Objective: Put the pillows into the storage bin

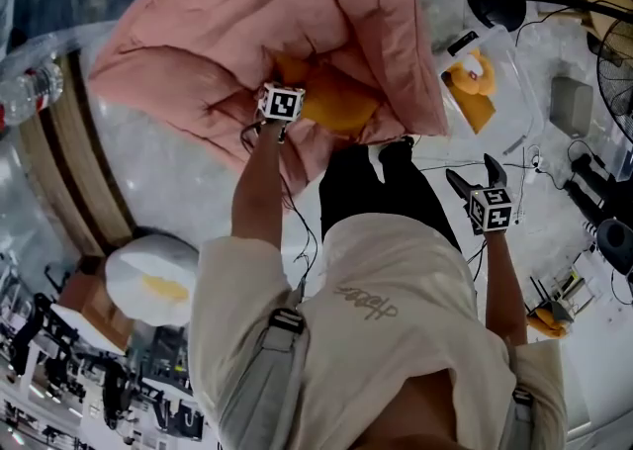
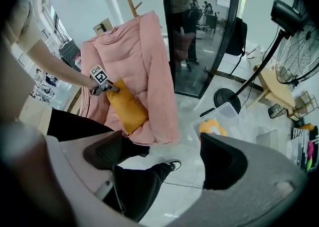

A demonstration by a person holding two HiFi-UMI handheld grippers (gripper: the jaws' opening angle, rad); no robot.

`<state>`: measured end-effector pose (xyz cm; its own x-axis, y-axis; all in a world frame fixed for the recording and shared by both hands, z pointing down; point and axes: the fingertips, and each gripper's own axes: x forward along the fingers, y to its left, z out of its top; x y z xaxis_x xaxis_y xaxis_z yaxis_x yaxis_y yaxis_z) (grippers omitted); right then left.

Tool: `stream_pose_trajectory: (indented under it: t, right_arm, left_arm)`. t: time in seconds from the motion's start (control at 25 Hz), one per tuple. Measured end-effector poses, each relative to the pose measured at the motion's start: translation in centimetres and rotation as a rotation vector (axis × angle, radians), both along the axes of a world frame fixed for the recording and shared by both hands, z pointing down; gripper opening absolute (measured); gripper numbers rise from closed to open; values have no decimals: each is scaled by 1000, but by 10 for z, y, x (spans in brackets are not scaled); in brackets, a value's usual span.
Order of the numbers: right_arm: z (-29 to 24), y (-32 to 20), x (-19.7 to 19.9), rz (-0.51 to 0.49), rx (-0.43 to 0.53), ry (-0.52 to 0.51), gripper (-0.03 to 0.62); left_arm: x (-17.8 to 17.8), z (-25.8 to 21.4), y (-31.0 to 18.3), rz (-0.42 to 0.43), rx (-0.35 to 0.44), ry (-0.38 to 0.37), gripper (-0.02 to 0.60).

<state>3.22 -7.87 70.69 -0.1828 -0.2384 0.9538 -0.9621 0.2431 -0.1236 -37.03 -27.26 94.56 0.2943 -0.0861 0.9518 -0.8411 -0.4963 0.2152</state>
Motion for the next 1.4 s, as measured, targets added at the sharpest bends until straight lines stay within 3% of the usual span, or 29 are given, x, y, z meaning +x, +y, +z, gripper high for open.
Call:
stream_pose_trajectory:
  t: [0.32, 0.52, 1.0, 1.4]
  right_arm:
    - [15, 13, 13, 69, 73, -29, 488]
    - [22, 26, 39, 107, 114, -49, 486]
    - [13, 45, 91, 254, 277, -97, 482]
    - [28, 103, 167, 555, 332, -168, 471]
  left_arm:
    - [47, -58, -7, 108, 238, 21, 252]
    - [75, -93, 9, 146, 288, -9, 244]
    - [130, -187, 19, 318, 477, -160, 218]
    - [202, -256, 36, 509, 598, -193, 178]
